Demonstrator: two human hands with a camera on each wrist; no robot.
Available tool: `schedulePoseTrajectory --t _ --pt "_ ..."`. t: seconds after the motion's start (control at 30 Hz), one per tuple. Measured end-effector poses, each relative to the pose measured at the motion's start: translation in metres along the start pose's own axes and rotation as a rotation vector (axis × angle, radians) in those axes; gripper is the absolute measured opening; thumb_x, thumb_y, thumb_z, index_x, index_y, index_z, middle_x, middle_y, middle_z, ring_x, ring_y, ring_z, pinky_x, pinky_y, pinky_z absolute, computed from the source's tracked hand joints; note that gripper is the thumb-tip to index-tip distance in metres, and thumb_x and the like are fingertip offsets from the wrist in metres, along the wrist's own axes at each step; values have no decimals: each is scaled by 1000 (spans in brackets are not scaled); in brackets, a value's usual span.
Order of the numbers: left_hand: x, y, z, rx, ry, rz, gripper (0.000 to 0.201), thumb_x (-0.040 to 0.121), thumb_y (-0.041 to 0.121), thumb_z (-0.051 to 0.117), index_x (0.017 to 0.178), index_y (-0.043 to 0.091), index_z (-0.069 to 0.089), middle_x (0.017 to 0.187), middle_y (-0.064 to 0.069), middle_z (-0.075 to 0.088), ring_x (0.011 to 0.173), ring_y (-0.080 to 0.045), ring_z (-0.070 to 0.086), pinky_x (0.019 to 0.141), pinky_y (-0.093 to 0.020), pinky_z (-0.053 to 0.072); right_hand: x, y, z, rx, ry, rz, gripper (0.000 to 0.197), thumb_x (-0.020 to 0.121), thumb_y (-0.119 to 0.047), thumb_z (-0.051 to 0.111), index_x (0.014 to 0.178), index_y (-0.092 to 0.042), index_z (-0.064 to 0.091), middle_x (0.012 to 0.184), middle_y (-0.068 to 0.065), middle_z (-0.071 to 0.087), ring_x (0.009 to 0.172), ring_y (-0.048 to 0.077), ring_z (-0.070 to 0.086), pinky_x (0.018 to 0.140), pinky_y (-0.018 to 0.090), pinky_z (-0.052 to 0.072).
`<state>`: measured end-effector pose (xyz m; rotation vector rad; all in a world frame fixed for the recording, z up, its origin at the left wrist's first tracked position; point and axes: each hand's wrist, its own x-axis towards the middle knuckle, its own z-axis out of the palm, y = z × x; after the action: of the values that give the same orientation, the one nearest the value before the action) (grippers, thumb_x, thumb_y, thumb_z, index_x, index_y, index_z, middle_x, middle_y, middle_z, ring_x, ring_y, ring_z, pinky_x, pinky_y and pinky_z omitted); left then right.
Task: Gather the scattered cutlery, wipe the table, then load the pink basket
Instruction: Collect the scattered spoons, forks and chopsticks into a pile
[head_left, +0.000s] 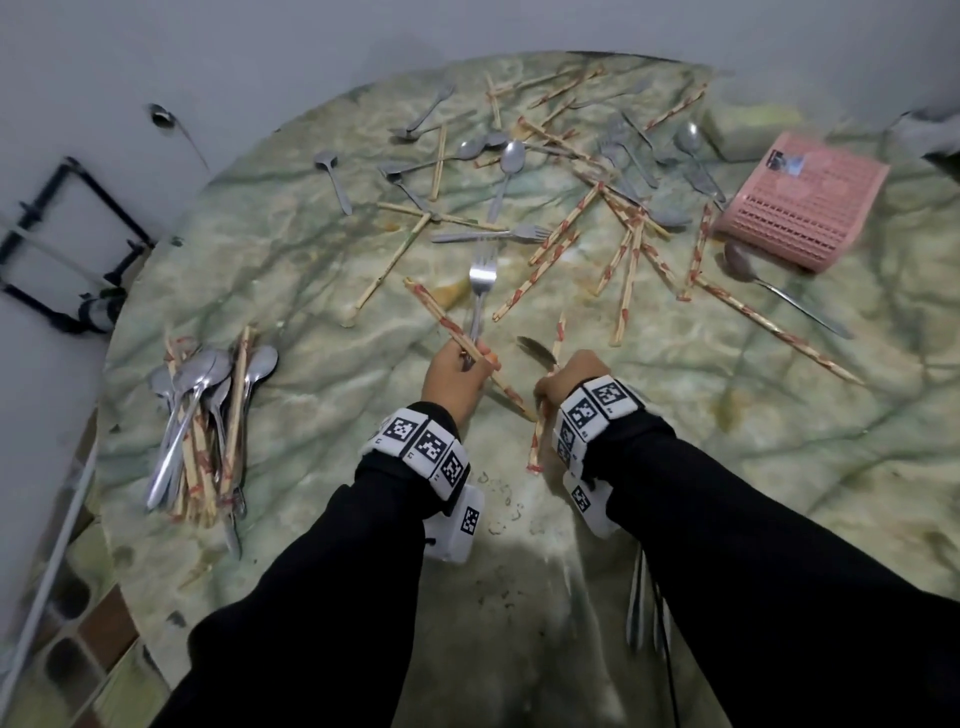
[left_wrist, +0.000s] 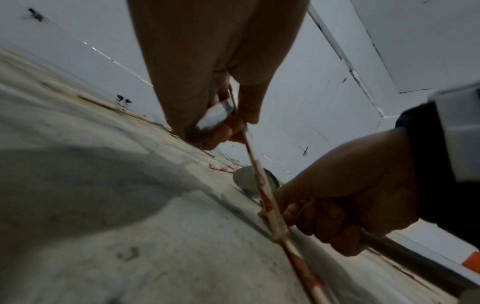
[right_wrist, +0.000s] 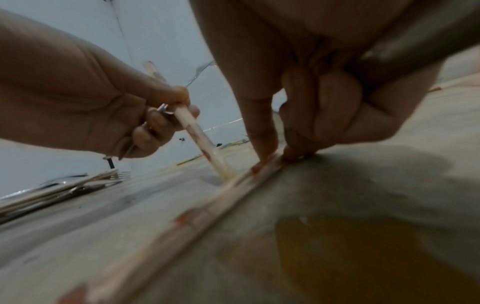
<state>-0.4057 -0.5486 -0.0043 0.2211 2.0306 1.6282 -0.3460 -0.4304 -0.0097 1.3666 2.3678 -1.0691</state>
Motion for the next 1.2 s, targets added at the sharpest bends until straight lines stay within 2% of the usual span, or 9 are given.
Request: schedulePoseTrajectory --t 0.1,0.23,0.4,0.63,0.77,0.9,1.03,1.13,1.2 --pt "0 5 -2 -24 51 21 18 95 10 47 79 18 49 77 2 54 70 -10 50 66 -21 43 -4 -5 -4 47 4 -13 23 91 -18 55 94 4 60 94 17 62 93 32 61 65 27 39" --pt "2 19 -9 -5 113 106 21 98 19 42 78 17 50 68 1 46 61 -12 43 64 -27 38 -10 -4 -17 219 33 -70 34 92 -29 52 71 -3 52 66 7 50 74 26 52 54 28 38" --pt "-18 45 -10 -117 8 135 23 101 16 34 84 20 49 64 -1 46 60 -15 54 58 -27 42 -23 17 -41 593 237 -120 19 75 -24 54 65 -9 55 68 14 57 71 34 59 76 51 53" --pt "-68 49 14 -203 -307 49 19 99 6 35 85 13 44 62 -5 48 42 -8 53 46 -21 45 -69 77 -69 941 251 -9 21 89 -9 36 76 -14 51 48 -1 39 42 14 35 43 22 27" --pt "-96 24 37 -7 -325 -20 18 96 10 44 80 18 45 60 -1 38 41 -9 34 40 -19 30 -99 118 -60 908 150 43 19 91 -7 44 73 -15 49 54 2 43 44 14 39 43 24 32" --pt "-120 -8 60 106 -273 -131 11 86 4 57 88 13 52 68 -2 47 49 -12 41 40 -16 37 -119 141 -37 947 85 103 23 89 5 38 74 -10 45 56 8 45 35 13 43 35 19 36" --pt "-139 -38 81 188 -234 -230 15 76 1 64 81 13 56 88 -16 62 77 -25 61 78 -36 56 -130 154 -21 767 137 145 20 86 -2 52 67 -10 52 58 4 50 52 17 49 44 20 39" --pt "-145 -48 93 341 -237 -206 14 75 3 66 79 12 57 83 -11 62 75 -24 59 74 -30 53 -127 160 -12 588 135 146 5 79 -8 64 81 -6 60 76 12 62 76 27 60 61 21 49" --pt "-145 -52 98 449 -235 -169 14 75 8 70 87 7 62 83 -10 62 78 -26 61 74 -29 51 -123 164 -8 473 122 150 29 74 -16 71 98 -3 62 95 15 65 89 30 63 72 30 49"
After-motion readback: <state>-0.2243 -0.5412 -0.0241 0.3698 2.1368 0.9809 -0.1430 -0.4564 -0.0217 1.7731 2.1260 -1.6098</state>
